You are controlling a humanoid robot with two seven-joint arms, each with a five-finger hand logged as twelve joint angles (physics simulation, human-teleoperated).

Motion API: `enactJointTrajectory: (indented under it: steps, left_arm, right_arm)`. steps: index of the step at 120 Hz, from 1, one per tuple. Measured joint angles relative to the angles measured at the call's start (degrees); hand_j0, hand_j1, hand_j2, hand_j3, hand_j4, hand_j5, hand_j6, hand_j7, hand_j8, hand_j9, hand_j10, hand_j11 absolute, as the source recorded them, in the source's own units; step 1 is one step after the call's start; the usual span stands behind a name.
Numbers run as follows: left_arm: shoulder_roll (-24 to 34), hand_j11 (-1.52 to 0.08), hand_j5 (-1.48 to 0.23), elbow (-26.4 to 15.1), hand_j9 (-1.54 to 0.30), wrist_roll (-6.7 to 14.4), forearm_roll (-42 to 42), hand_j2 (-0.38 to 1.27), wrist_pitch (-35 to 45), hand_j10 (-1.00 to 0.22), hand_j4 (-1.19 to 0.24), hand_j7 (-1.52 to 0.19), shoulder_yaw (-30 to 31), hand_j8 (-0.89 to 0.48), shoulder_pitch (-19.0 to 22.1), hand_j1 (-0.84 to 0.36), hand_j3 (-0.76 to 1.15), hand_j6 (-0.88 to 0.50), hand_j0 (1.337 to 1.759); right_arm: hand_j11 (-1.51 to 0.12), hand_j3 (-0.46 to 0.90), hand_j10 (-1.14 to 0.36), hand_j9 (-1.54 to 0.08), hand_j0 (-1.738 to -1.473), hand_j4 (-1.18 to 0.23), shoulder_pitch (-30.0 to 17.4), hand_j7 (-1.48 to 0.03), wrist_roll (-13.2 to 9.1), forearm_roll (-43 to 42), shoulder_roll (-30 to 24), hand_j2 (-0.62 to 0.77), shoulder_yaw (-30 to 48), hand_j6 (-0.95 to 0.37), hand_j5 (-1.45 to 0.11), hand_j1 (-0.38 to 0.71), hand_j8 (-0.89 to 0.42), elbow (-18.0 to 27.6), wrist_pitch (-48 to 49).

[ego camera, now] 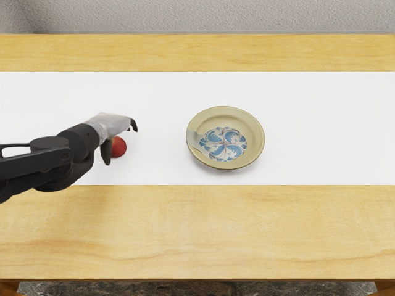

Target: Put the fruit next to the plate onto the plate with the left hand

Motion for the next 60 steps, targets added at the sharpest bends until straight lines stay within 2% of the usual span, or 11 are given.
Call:
enactJointTrajectory:
  steps: [28,60]
  left_arm:
    - [0.0,-0.41,-0.41,0.9,-0.41,0.0,1.2,0.07,0.8,-0.32,-0.32,-0.41,0.4,-0.32,0.5,-0.02,0.0,-0.32,1.658]
    - [-0.8,-0.5,-0.51,1.8,-0.51,0.0,1.4,0.08,1.0,-0.39,-0.39,-0.51,0.5,-0.39,0.5,-0.11,0.0,-0.39,1.658]
  right_arm:
    - [-0.02,0.0,-0.01,-0.02,-1.658,-0.01,0.0,-0.02,0.0,0.0,0.0,0.0,0.0,-0.01,-0.02,-0.33,-0.01,0.0,0.0]
    - [-0.02,0.0,-0.01,-0.02,-1.658,-0.01,0.0,-0.02,0.0,0.0,0.0,0.0,0.0,-0.01,-0.02,-0.33,-0.01,0.0,0.0]
